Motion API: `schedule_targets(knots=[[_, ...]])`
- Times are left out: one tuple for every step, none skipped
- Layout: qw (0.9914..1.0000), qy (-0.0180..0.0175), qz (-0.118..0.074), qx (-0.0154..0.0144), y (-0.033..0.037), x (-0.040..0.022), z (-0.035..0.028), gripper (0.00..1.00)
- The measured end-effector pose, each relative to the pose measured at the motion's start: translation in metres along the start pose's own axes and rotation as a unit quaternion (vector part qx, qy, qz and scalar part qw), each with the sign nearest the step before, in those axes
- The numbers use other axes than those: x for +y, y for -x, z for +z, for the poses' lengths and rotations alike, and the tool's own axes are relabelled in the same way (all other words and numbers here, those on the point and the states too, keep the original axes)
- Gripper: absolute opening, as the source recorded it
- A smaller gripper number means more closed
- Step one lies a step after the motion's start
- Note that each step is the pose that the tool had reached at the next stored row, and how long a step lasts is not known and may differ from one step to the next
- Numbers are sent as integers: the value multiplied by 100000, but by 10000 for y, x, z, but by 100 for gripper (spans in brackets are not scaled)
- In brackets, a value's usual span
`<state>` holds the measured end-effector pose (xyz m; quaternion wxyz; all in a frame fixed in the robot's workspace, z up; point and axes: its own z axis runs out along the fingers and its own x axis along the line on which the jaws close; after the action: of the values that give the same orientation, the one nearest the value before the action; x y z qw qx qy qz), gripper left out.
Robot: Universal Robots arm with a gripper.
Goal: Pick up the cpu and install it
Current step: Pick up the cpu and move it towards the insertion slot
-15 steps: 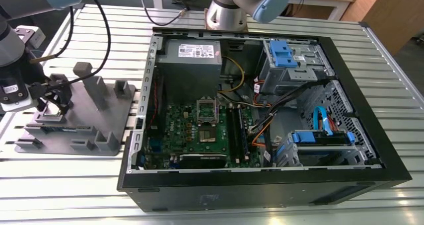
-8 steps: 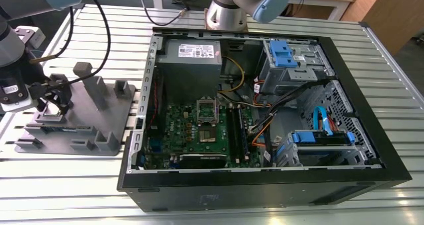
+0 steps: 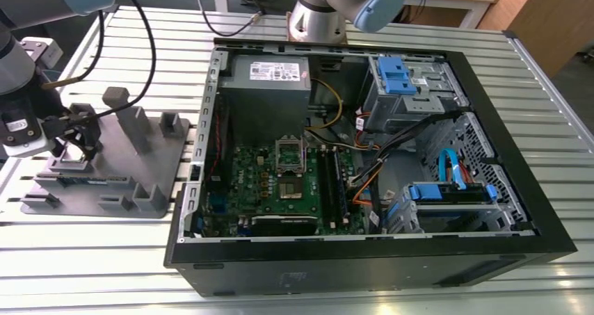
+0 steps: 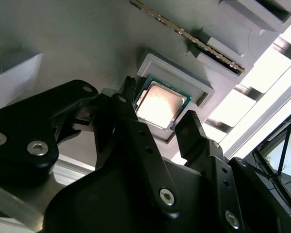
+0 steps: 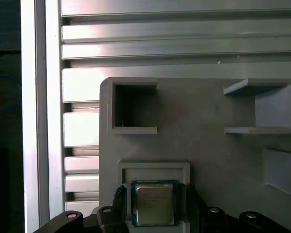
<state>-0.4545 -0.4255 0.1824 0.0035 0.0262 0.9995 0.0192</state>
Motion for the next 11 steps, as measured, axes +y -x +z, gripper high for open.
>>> schedule_targets(knots=[[100000, 1, -9, 0, 0, 0, 0, 60], [100000, 3, -15, -3, 0, 0, 1, 60], [100000, 3, -16, -2, -1, 0, 1, 60], [100000, 1, -15, 0, -1, 0, 1, 60], [100000, 6, -17, -7, -1, 0, 0, 60], [100000, 7, -16, -9, -1, 0, -2, 60], [100000, 8, -16, -11, -1, 0, -4, 60], [100000, 1, -15, -5, -2, 0, -7, 60], [100000, 1, -17, -7, -3, 0, -6, 60], [100000, 1, -16, -7, -3, 0, -6, 60], [100000, 5, -15, -11, -3, 0, -6, 60]])
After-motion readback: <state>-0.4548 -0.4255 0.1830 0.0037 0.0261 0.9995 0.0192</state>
